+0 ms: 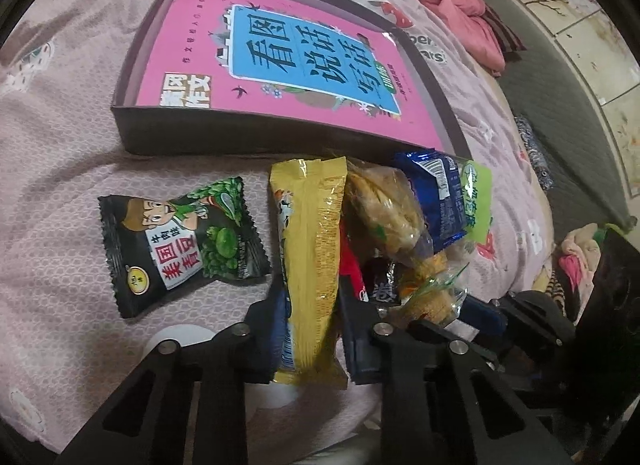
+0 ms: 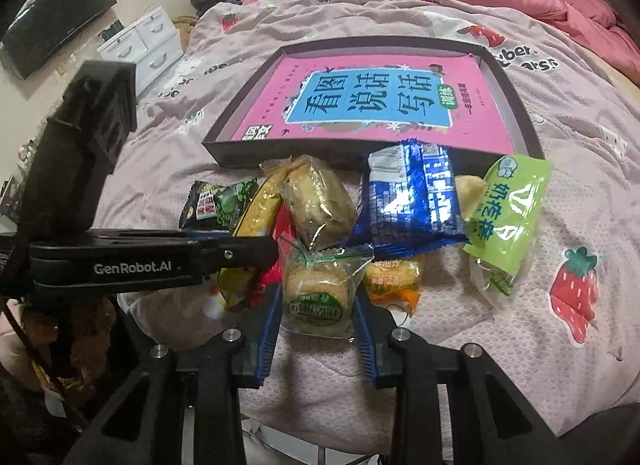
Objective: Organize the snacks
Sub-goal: 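Lower the left tool onto the yellow wafer bar while the right tool approaches the clear-wrapped round cake, then close the left tool on the yellow wafer bar while the right tool grasps the round cake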
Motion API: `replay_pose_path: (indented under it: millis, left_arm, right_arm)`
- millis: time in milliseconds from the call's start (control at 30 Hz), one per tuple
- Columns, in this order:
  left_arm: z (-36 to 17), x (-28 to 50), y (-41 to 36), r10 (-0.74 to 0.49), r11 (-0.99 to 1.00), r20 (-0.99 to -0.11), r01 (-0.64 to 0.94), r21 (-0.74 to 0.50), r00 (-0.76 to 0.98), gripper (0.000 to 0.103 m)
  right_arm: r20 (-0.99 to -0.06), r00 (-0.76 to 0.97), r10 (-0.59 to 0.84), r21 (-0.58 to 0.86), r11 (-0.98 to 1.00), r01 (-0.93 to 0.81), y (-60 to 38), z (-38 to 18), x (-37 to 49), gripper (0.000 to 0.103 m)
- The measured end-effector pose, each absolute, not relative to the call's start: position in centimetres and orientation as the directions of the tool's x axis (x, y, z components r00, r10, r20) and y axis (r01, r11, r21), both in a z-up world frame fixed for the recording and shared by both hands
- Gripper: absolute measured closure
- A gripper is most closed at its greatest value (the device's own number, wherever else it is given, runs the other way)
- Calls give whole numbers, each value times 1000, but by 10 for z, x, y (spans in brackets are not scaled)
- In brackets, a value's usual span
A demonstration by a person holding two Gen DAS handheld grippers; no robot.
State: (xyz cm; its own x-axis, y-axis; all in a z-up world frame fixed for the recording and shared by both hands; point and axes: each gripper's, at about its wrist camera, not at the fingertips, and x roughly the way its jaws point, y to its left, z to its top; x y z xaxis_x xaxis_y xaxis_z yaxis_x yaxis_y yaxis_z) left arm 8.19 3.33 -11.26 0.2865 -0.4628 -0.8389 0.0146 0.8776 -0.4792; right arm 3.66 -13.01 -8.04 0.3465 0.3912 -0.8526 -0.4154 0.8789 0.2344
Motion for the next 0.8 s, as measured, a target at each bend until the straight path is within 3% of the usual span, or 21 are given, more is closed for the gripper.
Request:
replay_pose_path:
  millis: [133, 800]
  left_arm:
    - [-109, 81, 35, -462, 877, -834, 15, -481, 302, 86]
    - [-79, 63, 46, -429, 891, -815, 35, -452, 389, 87]
  right_arm:
    - [-839, 367, 402, 241, 879, -412, -134, -74, 36, 68]
    - [-794, 438, 423, 268, 889, -372, -153, -58, 38, 68]
